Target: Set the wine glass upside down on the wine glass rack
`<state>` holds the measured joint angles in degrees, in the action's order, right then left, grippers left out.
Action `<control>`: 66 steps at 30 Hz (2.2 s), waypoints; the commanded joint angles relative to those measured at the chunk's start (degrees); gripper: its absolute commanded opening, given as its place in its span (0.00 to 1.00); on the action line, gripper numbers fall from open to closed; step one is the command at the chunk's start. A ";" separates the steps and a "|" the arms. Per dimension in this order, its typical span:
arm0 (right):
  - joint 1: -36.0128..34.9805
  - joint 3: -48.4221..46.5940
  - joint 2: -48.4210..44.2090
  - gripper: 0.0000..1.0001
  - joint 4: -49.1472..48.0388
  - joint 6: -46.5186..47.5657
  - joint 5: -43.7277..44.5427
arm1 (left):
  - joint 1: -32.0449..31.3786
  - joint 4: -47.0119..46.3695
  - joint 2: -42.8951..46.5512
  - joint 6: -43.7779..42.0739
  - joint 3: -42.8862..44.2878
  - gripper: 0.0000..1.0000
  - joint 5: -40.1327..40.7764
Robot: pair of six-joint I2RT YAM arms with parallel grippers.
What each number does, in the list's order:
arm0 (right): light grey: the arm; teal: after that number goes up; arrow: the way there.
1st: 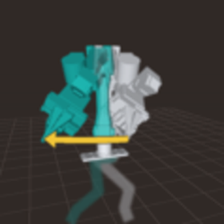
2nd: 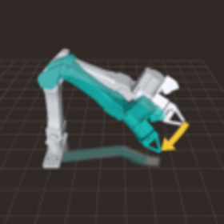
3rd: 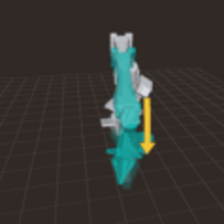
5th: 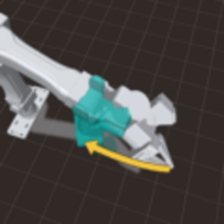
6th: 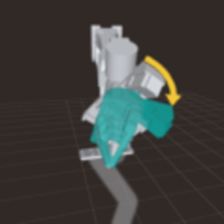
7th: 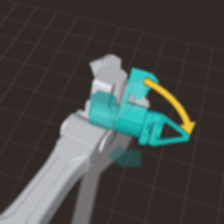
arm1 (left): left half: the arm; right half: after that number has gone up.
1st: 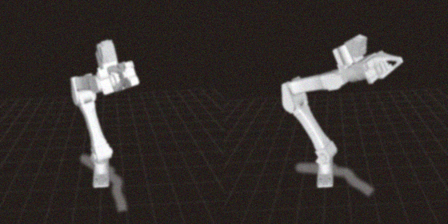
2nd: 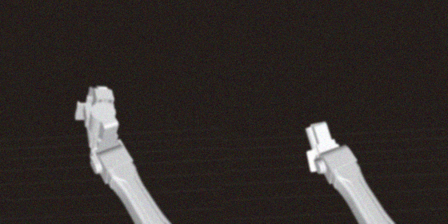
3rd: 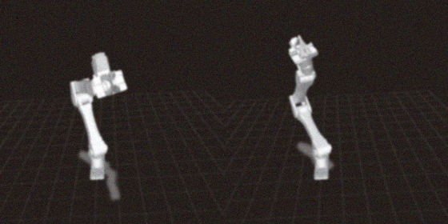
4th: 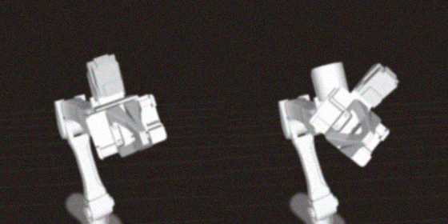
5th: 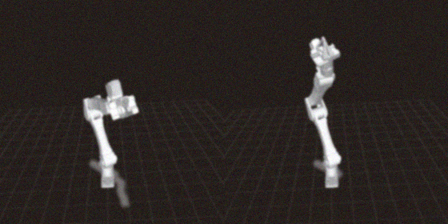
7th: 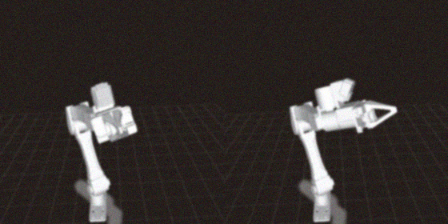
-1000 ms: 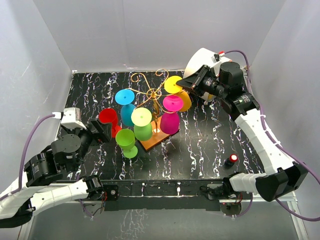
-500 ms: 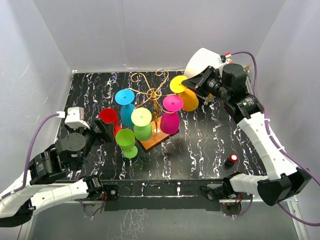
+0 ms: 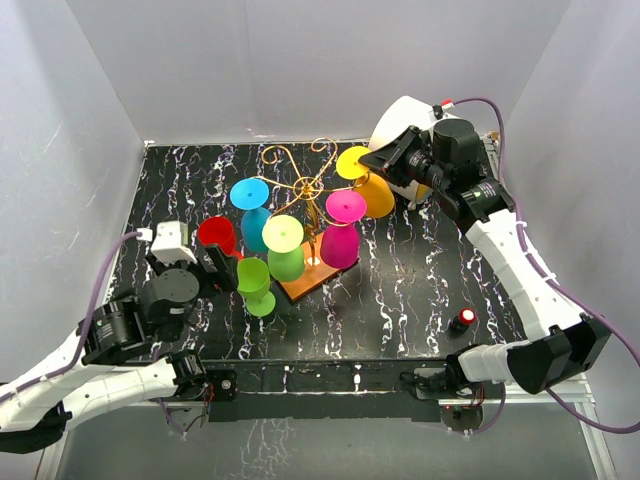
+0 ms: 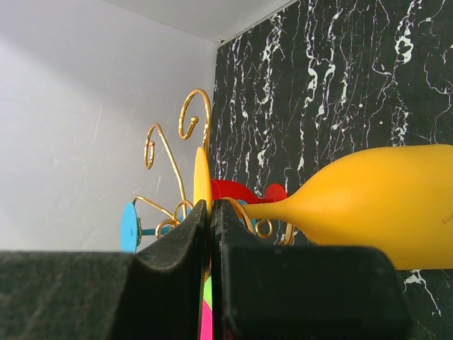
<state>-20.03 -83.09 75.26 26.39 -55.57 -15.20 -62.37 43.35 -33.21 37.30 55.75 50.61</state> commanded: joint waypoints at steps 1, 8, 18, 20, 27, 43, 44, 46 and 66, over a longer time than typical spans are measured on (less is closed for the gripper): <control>0.04 -3.53 0.33 0.00 -4.13 0.60 0.01 | -0.21 3.68 -1.31 5.43 -2.55 0.88 1.74; 0.05 -4.71 1.34 0.08 -3.25 0.86 -0.31 | -0.21 10.59 -3.39 13.32 -1.87 0.99 3.57; 0.03 -5.49 1.56 0.30 -1.81 1.55 0.91 | -0.21 8.59 0.62 12.49 -3.43 0.99 1.35; 0.03 -5.63 1.47 0.36 -1.53 2.04 1.48 | -0.21 8.31 0.85 14.58 -4.63 0.99 -0.53; 0.09 -5.86 1.55 0.51 -0.64 3.80 3.64 | -0.21 10.80 -2.66 23.23 -6.31 0.94 -3.68; 0.10 -5.90 -5.01 0.64 4.82 10.57 15.60 | -0.25 18.81 -7.00 32.05 -4.63 0.67 -3.85; 0.11 -5.21 -6.15 0.64 5.18 10.57 16.73 | -0.21 19.85 -8.06 33.06 -4.37 0.65 -3.91; 0.04 -3.75 -8.51 0.64 5.76 10.82 18.58 | -0.22 21.22 -10.02 34.32 -3.96 0.65 -3.78; 0.06 7.06 -25.26 0.62 9.87 8.24 17.07 | 9.30 10.20 -17.94 23.60 -2.92 0.51 -8.44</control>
<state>-20.12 -76.88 51.42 36.56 -46.70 2.35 -58.81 57.28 -49.23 66.39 51.33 45.04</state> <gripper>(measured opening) 0.624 0.585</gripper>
